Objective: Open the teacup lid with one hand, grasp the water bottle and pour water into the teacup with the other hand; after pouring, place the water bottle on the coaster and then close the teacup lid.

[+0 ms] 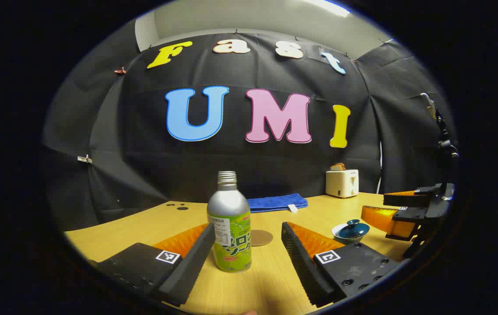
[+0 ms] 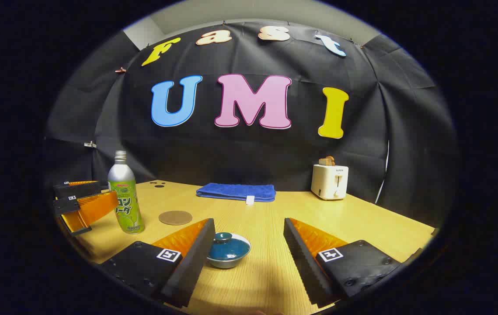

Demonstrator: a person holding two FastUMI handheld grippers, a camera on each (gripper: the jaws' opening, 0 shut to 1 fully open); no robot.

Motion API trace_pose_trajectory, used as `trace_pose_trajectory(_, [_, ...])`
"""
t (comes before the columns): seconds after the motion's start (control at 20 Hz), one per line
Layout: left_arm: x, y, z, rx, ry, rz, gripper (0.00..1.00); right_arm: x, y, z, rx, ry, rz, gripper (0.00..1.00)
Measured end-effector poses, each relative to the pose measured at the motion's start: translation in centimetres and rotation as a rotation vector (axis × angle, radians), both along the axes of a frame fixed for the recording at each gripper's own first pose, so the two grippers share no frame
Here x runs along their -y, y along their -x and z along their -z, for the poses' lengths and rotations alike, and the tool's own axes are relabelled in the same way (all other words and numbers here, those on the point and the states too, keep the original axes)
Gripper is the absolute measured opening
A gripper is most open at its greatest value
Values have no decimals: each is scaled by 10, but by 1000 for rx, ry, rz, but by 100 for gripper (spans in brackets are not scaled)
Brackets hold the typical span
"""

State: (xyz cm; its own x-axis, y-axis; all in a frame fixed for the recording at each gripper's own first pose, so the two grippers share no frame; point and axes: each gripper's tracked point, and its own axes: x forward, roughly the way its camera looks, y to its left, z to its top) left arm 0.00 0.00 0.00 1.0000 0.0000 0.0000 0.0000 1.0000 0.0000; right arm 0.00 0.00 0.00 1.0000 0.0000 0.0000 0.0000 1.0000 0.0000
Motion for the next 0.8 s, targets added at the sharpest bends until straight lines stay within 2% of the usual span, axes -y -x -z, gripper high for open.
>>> trace_pose_trajectory(0.1, [-3,0,1,-6,4,0,96,1,-1,1,0,-45,1,98])
trace_pose_trajectory(0.4, [-13,-4,9,-50,14,-53,96,-4,-3,1,1,-41,-14,98])
trace_pose_trajectory(0.8, [-15,-8,18,-98,21,-61,95,-9,-4,3,0,-42,-40,98])
